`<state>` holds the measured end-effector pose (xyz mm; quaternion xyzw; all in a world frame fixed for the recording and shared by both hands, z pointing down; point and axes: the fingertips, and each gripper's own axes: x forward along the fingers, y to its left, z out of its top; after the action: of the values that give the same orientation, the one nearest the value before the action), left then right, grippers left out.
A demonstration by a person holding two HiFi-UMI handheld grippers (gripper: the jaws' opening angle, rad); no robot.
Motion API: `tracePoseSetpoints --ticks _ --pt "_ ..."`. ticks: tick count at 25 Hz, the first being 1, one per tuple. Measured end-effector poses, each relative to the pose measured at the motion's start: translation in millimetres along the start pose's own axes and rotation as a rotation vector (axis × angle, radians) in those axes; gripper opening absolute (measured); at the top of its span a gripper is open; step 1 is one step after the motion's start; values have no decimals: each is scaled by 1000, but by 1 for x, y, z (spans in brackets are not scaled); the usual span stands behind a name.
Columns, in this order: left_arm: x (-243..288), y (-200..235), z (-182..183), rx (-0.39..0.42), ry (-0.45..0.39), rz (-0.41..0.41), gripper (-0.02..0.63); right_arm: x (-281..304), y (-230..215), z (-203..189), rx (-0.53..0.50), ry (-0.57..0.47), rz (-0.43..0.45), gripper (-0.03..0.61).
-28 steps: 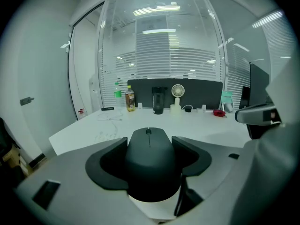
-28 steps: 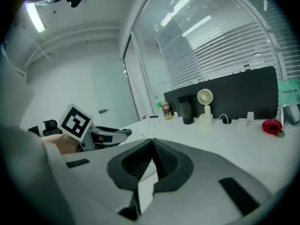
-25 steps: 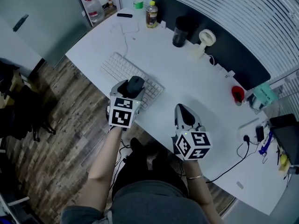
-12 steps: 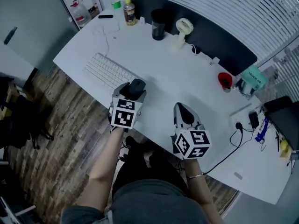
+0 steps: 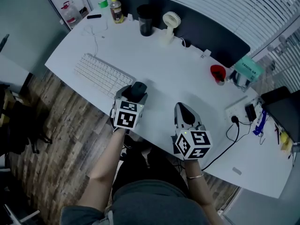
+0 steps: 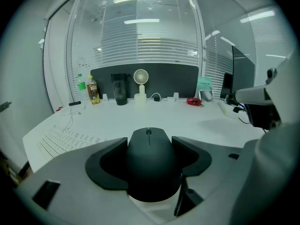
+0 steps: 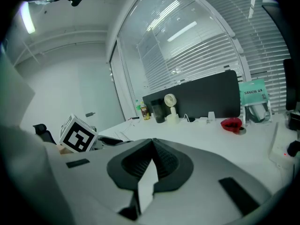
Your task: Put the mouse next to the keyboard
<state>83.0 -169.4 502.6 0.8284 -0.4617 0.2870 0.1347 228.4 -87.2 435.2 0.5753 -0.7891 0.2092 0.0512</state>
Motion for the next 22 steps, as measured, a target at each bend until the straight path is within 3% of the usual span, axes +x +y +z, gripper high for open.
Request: tracePoseSetpoints --ticks 12,22 --pt "22 -29 -27 47 63 -21 306 -12 -20 -11 17 19 -26 5" --pt "38 -37 -45 37 106 -36 306 -17 -27 -16 21 32 -32 5"
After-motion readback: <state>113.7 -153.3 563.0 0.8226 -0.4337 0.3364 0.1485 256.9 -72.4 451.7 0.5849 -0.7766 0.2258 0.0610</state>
